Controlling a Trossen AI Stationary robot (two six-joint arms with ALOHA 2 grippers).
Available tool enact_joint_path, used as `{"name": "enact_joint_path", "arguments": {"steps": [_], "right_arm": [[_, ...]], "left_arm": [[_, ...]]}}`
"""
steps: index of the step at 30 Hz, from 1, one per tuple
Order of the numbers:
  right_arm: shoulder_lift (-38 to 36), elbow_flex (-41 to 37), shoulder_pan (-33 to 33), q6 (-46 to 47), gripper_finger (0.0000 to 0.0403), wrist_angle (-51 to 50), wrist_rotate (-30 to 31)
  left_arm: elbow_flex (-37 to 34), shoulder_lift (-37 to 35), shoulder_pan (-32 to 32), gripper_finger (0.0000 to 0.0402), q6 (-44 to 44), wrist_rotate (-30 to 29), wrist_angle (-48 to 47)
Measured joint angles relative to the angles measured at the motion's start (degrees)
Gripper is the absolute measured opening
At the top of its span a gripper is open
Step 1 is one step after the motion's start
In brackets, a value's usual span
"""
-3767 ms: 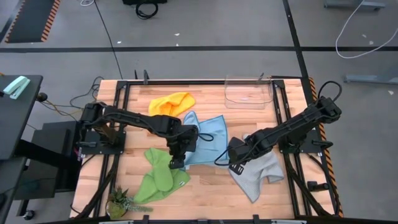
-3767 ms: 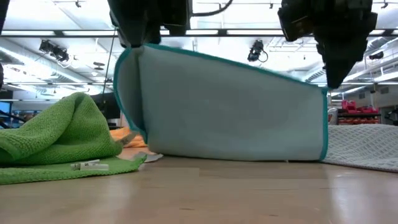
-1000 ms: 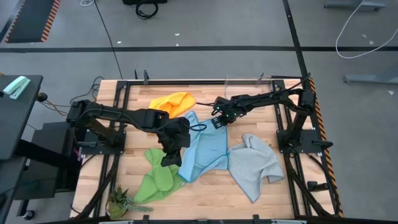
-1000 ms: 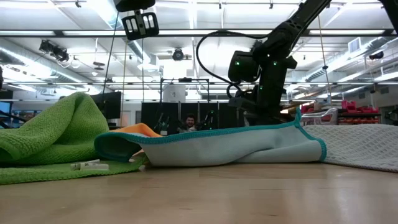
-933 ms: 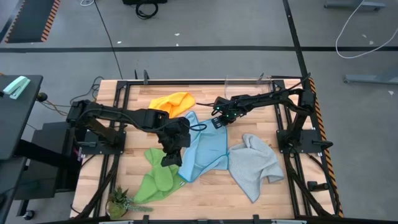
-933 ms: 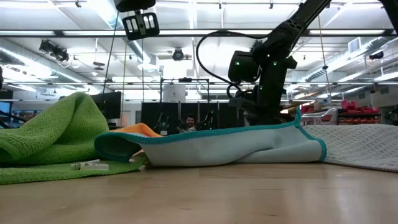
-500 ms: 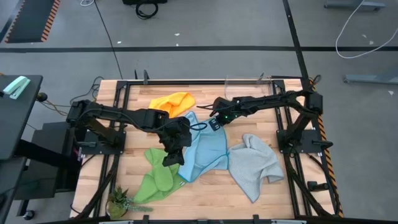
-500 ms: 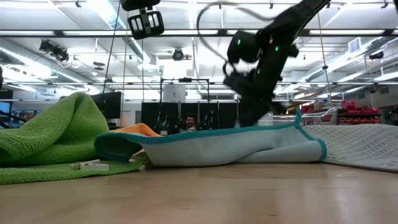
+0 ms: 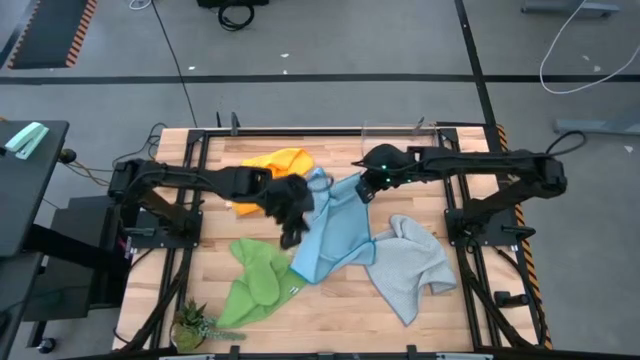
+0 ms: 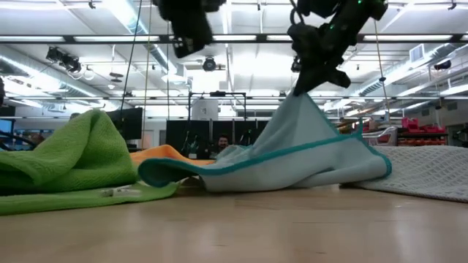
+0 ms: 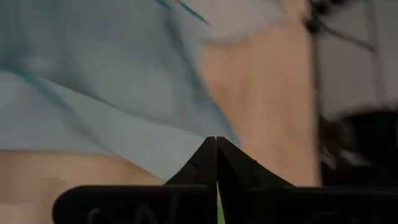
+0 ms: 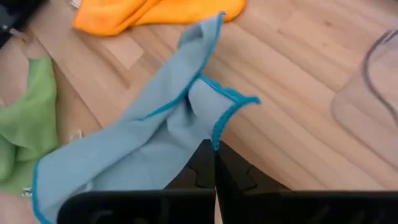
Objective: Fold microfiber towels
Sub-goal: Fold the blue microfiber cloth
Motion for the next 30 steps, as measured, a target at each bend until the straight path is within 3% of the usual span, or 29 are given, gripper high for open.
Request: {"name": "enact_joint_path", "arguments": {"steps": [4, 12, 18, 21, 26, 30], "right_arm": [[-0.7, 0.5, 1.9, -2.3, 0.0001, -0.2, 0.1], [0.6, 15.9, 6.0, -8.7, 0.0000, -15.1, 6.6], [2.9, 23.5, 7.0, -9.4, 0.0000, -22.1, 7.0], [4.3, 25.4, 8.4, -8.6, 0.0000, -23.9, 6.7], [7.0, 25.5, 10.0, -5.9, 0.0000, -27.0, 6.4], [8.5, 25.4, 10.8, -4.8, 0.0000, -26.8, 5.2]], "left_arm": [[0.0, 0.0, 5.8, 0.0037, -0.4, -5.5, 7.5], [0.0, 0.0, 14.8, 0.0045, 0.1, -4.4, 12.6], [0.1, 3.4, 18.7, 0.0037, 1.3, 6.4, 21.4], [0.0, 6.1, 20.3, 0.0045, 3.3, 8.7, 22.2], [0.0, 12.8, 23.6, 0.0067, 6.4, 7.9, 22.4], [0.1, 18.6, 26.0, 0.0084, 7.8, 1.7, 23.8]]}}
